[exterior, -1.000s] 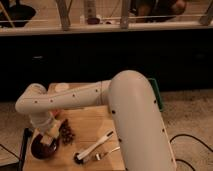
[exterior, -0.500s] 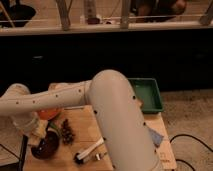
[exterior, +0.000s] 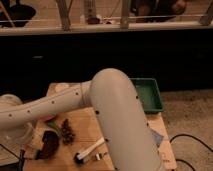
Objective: Wipe purple bowl with eraser
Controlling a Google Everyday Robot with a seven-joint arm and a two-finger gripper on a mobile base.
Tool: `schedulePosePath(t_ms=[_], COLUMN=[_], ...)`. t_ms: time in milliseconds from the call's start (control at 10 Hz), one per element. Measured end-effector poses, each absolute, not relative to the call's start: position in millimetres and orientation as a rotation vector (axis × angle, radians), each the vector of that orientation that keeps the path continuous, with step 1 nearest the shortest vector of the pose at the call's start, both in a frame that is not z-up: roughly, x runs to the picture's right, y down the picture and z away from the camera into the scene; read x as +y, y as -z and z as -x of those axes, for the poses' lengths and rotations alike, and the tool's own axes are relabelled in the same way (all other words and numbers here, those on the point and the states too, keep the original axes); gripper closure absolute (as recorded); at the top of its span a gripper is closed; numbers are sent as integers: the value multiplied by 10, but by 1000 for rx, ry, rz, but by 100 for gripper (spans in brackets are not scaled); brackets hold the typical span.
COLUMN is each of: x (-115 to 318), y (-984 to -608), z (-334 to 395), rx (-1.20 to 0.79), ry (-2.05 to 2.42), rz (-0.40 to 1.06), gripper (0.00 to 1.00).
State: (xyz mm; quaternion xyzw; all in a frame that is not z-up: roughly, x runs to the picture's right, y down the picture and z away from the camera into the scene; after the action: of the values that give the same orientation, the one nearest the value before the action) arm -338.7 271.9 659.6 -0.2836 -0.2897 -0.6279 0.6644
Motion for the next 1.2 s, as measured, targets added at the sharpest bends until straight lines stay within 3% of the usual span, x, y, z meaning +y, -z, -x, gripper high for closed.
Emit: schedulePosePath(t_ms=[600, 1200], x=[2685, 2422], y=[-6715, -7020], z=[2657, 2970], rx=[-582, -645], ry=[1257, 1298], rz=[692, 647], gripper=[100, 100])
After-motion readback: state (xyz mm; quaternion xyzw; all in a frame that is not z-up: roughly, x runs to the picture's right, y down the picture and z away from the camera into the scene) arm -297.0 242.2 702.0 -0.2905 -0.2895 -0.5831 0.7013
